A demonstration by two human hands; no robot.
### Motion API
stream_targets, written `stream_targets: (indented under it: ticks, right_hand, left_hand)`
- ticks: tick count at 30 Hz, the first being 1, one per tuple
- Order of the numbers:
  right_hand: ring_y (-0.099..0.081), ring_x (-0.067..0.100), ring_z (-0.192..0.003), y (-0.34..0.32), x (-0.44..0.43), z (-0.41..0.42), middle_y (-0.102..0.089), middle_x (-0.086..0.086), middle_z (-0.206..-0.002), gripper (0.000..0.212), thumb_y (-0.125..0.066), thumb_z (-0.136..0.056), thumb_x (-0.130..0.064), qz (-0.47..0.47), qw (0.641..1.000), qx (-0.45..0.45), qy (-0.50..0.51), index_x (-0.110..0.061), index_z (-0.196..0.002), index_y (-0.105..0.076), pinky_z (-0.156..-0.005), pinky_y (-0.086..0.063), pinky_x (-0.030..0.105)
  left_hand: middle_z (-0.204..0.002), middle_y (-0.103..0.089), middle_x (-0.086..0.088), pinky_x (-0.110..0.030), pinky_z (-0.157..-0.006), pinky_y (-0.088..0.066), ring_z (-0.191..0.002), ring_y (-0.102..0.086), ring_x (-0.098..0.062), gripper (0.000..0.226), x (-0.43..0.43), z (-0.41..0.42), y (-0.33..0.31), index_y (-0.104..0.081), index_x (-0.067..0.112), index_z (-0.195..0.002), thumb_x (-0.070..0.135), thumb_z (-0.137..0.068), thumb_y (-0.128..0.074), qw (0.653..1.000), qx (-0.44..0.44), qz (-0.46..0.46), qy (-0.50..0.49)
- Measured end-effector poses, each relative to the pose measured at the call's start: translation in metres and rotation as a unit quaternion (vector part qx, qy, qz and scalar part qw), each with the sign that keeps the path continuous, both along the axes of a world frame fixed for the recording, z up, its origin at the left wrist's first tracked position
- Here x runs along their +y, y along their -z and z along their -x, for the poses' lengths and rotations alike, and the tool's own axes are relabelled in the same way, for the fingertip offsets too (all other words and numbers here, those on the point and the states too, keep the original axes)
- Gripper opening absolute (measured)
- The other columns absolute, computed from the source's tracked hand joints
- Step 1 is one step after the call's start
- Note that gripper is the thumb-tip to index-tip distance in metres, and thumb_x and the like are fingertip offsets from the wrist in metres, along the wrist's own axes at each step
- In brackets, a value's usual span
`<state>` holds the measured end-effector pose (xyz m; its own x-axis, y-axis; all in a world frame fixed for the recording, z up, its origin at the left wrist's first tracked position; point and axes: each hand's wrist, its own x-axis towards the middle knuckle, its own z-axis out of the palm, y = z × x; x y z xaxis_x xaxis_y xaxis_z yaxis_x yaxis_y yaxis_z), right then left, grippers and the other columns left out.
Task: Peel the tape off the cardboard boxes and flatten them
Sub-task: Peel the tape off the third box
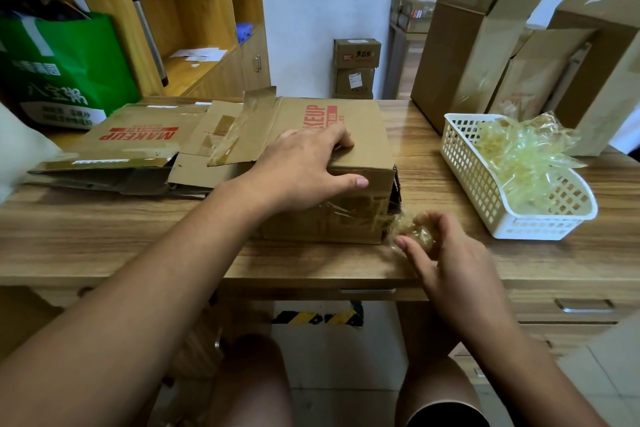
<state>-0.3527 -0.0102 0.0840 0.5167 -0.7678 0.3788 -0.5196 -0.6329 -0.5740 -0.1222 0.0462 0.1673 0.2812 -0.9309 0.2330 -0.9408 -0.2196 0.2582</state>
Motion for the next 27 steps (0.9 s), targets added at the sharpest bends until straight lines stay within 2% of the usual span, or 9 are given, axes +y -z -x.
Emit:
stream_targets:
  ticks: [3, 7, 10, 12, 15, 18, 20, 23, 27]
  right_hand:
    - [-0.069, 0.025, -0.080, 0.010, 0.005, 0.003, -0.061, -0.012, -0.084, 0.046, -0.059, -0.091, -0.051, -0.011, 1.000, 0.012, -0.001, -0.028, -0.126, -0.041, -0.065, -0.049, 0.036]
    - [-0.072, 0.025, -0.082, 0.018, 0.005, 0.003, -0.070, -0.001, -0.093, 0.055, -0.066, -0.093, -0.035, -0.012, 1.000, -0.027, -0.006, -0.027, -0.133, -0.030, -0.069, -0.055, 0.041]
    - [-0.059, 0.001, -0.060, 0.017, -0.003, 0.003, -0.062, -0.018, -0.077, 0.066, -0.068, -0.094, -0.020, -0.003, 0.998, -0.067, 0.006, -0.029, -0.144, -0.027, -0.060, -0.041, 0.029]
    - [-0.062, 0.006, -0.067, 0.014, -0.005, 0.004, -0.059, -0.025, -0.075, 0.057, -0.069, -0.092, -0.014, 0.019, 0.994, -0.104, -0.011, -0.031, -0.139, -0.041, -0.058, -0.039, 0.020]
    - [-0.064, -0.001, -0.082, 0.011, -0.004, -0.002, -0.066, -0.023, -0.093, 0.036, -0.072, -0.093, -0.013, 0.060, 0.990, -0.111, -0.070, -0.032, -0.122, -0.063, -0.071, -0.043, 0.006]
    - [-0.062, 0.001, -0.097, 0.011, -0.006, -0.015, -0.065, -0.012, -0.115, 0.031, -0.074, -0.091, -0.011, 0.086, 0.982, -0.127, -0.108, -0.025, -0.117, -0.072, -0.080, -0.044, 0.008]
    - [-0.059, 0.008, -0.098, 0.011, -0.008, -0.026, -0.055, -0.005, -0.119, 0.030, -0.077, -0.089, -0.012, 0.083, 0.982, -0.138, -0.100, -0.023, -0.116, -0.075, -0.079, -0.047, 0.014]
    - [-0.054, 0.000, -0.088, 0.015, -0.005, -0.040, -0.051, -0.005, -0.107, 0.037, -0.078, -0.087, -0.007, 0.059, 0.981, -0.171, -0.070, -0.018, -0.120, -0.068, -0.074, -0.044, 0.007]
    - [-0.064, 0.005, -0.084, 0.020, 0.000, -0.048, -0.057, -0.013, -0.095, 0.054, -0.079, -0.085, -0.009, -0.011, 0.967, -0.247, -0.064, -0.037, -0.114, -0.043, -0.069, -0.053, 0.016]
  left_hand:
    - [-0.143, -0.053, 0.010, -0.036, -0.094, -0.034, -0.125, -0.049, -0.021, 0.061, 0.000, 0.000, 0.000, -0.046, 0.038, -0.129, 0.073, -0.081, -0.059, 1.000, -0.003, 0.001, -0.001]
    - [-0.143, -0.054, 0.010, -0.037, -0.095, -0.034, -0.124, -0.049, -0.021, 0.062, 0.000, 0.001, 0.000, -0.046, 0.039, -0.130, 0.073, -0.081, -0.059, 1.000, -0.007, 0.001, -0.003]
    - [-0.143, -0.054, 0.010, -0.036, -0.093, -0.033, -0.124, -0.049, -0.021, 0.061, 0.000, 0.002, 0.000, -0.046, 0.038, -0.129, 0.073, -0.081, -0.059, 1.000, -0.004, -0.001, -0.003]
    - [-0.143, -0.054, 0.010, -0.033, -0.089, -0.030, -0.124, -0.049, -0.021, 0.061, 0.001, 0.002, 0.000, -0.046, 0.038, -0.129, 0.072, -0.081, -0.060, 1.000, -0.005, 0.002, -0.003]
    - [-0.142, -0.055, 0.008, -0.033, -0.088, -0.030, -0.124, -0.049, -0.022, 0.060, 0.001, 0.003, -0.001, -0.047, 0.036, -0.129, 0.071, -0.081, -0.061, 1.000, -0.006, 0.008, -0.003]
    - [-0.142, -0.055, 0.008, -0.032, -0.088, -0.029, -0.125, -0.049, -0.021, 0.060, 0.001, 0.004, 0.000, -0.047, 0.036, -0.129, 0.071, -0.082, -0.061, 1.000, -0.008, 0.007, -0.003]
    - [-0.142, -0.055, 0.009, -0.032, -0.087, -0.028, -0.124, -0.049, -0.021, 0.060, 0.001, 0.005, 0.000, -0.047, 0.036, -0.129, 0.071, -0.081, -0.061, 1.000, -0.009, 0.009, -0.004]
    - [-0.141, -0.055, 0.009, -0.032, -0.088, -0.028, -0.124, -0.049, -0.021, 0.060, 0.002, 0.005, 0.000, -0.047, 0.036, -0.128, 0.071, -0.081, -0.061, 1.000, -0.010, 0.008, -0.005]
    - [-0.142, -0.055, 0.008, -0.034, -0.096, -0.033, -0.125, -0.049, -0.021, 0.061, 0.002, 0.004, 0.001, -0.047, 0.036, -0.128, 0.072, -0.081, -0.060, 1.000, -0.015, 0.010, -0.005]
